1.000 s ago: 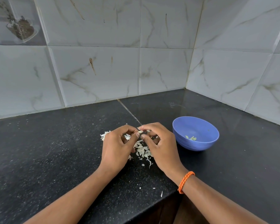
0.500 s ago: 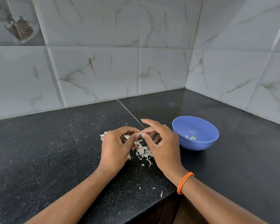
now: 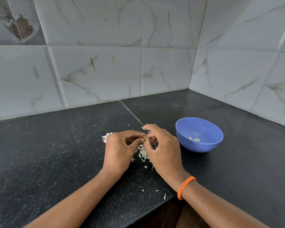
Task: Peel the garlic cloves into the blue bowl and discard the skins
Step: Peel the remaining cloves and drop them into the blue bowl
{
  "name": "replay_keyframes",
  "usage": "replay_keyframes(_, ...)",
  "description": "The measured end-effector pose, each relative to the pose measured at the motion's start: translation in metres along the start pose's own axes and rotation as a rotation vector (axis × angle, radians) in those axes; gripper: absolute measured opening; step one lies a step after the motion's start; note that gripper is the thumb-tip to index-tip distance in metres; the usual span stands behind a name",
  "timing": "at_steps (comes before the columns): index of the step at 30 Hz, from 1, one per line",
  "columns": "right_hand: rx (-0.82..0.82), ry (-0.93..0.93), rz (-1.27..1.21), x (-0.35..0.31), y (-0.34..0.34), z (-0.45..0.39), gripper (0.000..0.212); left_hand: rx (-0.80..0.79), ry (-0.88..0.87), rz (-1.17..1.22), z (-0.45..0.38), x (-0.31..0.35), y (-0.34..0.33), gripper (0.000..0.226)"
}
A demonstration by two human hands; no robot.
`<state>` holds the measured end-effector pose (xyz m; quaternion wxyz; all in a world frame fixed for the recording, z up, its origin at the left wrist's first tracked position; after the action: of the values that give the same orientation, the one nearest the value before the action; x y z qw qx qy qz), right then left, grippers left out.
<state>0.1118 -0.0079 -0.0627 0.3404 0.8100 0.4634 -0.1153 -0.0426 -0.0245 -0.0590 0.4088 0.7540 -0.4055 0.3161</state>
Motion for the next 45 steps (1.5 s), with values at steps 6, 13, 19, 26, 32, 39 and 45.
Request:
replay_keyframes(6, -0.023, 0.002, -0.052, -0.002, 0.001, -0.004, 0.031, 0.014, -0.019, -0.023, 0.0, 0.0, 0.001, 0.018)
replay_keyframes(13, -0.022, -0.049, -0.245, -0.001, 0.007, -0.009, 0.038, -0.079, 0.066, 0.201, -0.005, -0.006, 0.003, 0.011)
replay_keyframes(19, 0.067, -0.065, -0.267, -0.001, 0.008, -0.007, 0.041, -0.034, 0.119, 0.281, -0.003, -0.003, 0.002, 0.01)
replay_keyframes(26, 0.132, -0.02, -0.137, -0.007, 0.007, -0.001, 0.036, -0.035, 0.107, 0.254, 0.001, 0.001, -0.002, 0.006)
replay_keyframes(32, 0.149, 0.028, -0.038, -0.012, 0.008, 0.001, 0.035, -0.071, 0.115, 0.319, -0.001, 0.001, 0.0, 0.009)
replay_keyframes(39, 0.125, -0.037, -0.266, -0.01, 0.012, -0.002, 0.037, -0.116, 0.109, 0.343, -0.002, -0.001, 0.001, 0.012)
replay_keyframes(45, 0.121, -0.136, -0.439, -0.001, 0.01, -0.005, 0.036, -0.113, 0.13, 0.349, -0.004, -0.006, -0.001, 0.009)
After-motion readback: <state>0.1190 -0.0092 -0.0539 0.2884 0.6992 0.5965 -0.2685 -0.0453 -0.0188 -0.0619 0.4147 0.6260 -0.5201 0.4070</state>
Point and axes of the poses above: each hand's wrist, its own z-axis away from the middle knuckle, its own y-axis out of the back of the hand, x = y × z, the point moved 3 cm from there along -z, towards the middle knuckle, and after that the axes turned 9 degrees about -z, right-handed, at the moved point
